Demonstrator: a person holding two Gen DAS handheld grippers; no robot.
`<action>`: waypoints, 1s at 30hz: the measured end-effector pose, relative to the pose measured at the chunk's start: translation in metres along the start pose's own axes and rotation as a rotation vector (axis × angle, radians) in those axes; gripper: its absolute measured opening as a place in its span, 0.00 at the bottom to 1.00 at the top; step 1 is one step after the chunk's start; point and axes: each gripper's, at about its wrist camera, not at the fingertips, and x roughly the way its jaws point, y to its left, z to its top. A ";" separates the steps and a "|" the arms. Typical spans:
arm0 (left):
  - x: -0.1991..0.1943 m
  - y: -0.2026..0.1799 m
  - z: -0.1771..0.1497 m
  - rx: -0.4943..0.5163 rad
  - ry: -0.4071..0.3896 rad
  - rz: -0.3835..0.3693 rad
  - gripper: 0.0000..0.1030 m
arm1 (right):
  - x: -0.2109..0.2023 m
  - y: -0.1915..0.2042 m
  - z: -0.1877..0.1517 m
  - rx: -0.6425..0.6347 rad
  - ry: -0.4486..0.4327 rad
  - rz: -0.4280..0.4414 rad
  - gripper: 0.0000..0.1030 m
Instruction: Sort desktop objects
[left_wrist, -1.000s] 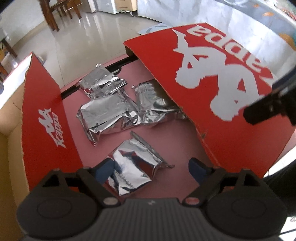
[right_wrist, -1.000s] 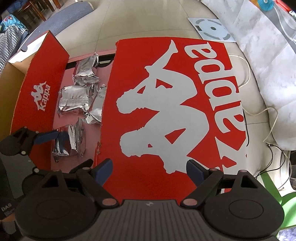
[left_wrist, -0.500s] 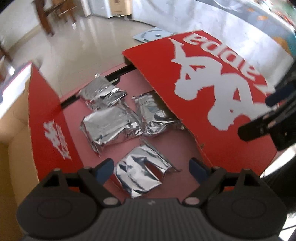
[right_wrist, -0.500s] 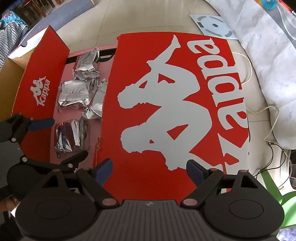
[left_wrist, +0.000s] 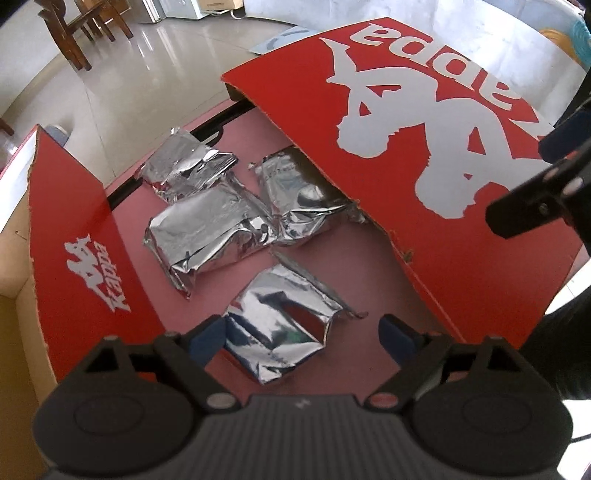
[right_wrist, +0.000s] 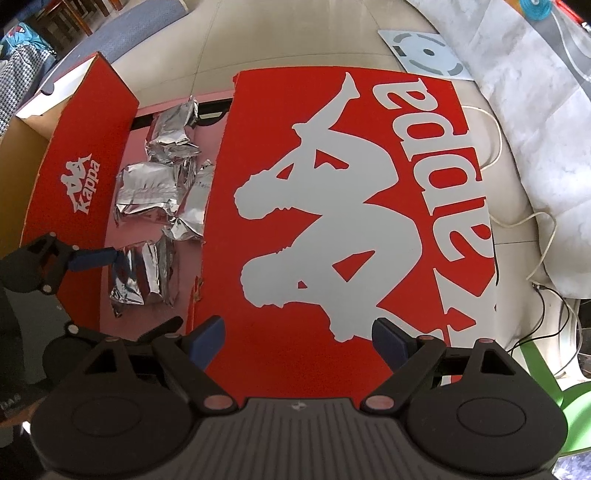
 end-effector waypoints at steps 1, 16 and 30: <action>0.001 0.000 0.000 -0.007 -0.002 0.004 0.88 | 0.000 0.000 0.000 0.000 0.001 0.000 0.84; 0.009 -0.002 -0.004 -0.057 -0.027 0.052 0.91 | 0.001 0.000 0.000 -0.001 0.004 -0.003 0.84; 0.013 0.003 -0.003 -0.090 -0.043 0.064 0.85 | 0.002 0.002 0.000 -0.006 0.010 -0.006 0.84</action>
